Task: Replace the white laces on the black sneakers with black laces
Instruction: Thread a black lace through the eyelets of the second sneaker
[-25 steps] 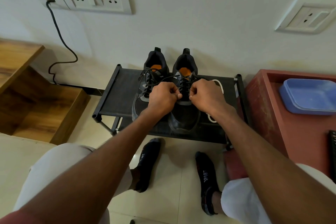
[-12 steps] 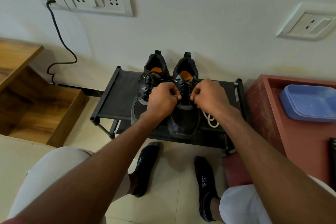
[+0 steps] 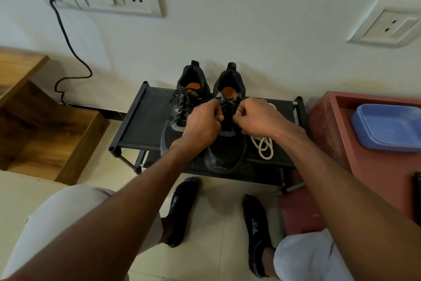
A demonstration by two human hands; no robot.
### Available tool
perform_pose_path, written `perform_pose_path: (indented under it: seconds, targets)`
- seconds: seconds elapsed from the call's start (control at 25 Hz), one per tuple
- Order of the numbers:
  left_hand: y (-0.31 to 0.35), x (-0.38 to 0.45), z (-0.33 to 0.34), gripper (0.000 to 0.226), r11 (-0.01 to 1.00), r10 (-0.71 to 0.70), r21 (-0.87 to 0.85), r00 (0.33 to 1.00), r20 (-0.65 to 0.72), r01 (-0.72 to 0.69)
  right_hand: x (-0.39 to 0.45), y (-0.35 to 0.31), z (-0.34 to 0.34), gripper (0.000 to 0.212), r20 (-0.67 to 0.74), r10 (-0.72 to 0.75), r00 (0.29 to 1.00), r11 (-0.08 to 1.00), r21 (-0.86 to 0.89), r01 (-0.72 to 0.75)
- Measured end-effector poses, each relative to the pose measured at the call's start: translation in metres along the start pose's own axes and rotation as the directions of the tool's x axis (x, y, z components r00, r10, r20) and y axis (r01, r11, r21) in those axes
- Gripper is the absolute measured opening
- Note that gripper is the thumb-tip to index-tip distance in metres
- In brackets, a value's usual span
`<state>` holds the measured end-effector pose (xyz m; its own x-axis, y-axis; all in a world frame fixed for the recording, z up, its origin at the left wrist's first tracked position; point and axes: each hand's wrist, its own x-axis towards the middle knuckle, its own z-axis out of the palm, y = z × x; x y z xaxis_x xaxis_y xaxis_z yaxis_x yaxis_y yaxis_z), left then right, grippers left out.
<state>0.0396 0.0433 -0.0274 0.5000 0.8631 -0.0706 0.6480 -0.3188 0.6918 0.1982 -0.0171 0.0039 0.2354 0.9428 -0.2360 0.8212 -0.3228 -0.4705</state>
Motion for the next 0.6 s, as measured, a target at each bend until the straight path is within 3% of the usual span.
perform_pose_path:
  seconds: [0.2,0.4,0.6]
  targets:
    - [-0.006,0.004,-0.004,0.014,0.998,-0.025,-0.051,0.997,-0.072,0.022,0.004,0.004,0.001,0.013,-0.091,0.039,0.995,0.989,0.144,-0.026]
    - [-0.004,0.005,0.002,0.014,0.996,-0.031,-0.090,0.990,-0.139,0.018,0.005,0.005,0.005,0.008,-0.169,0.014,0.985,0.997,0.073,-0.002]
    - [0.004,0.006,0.004,0.017,1.000,0.019,0.017,0.995,-0.099,-0.017,0.007,0.003,0.009,0.004,-0.211,-0.028,0.977,1.000,-0.018,0.025]
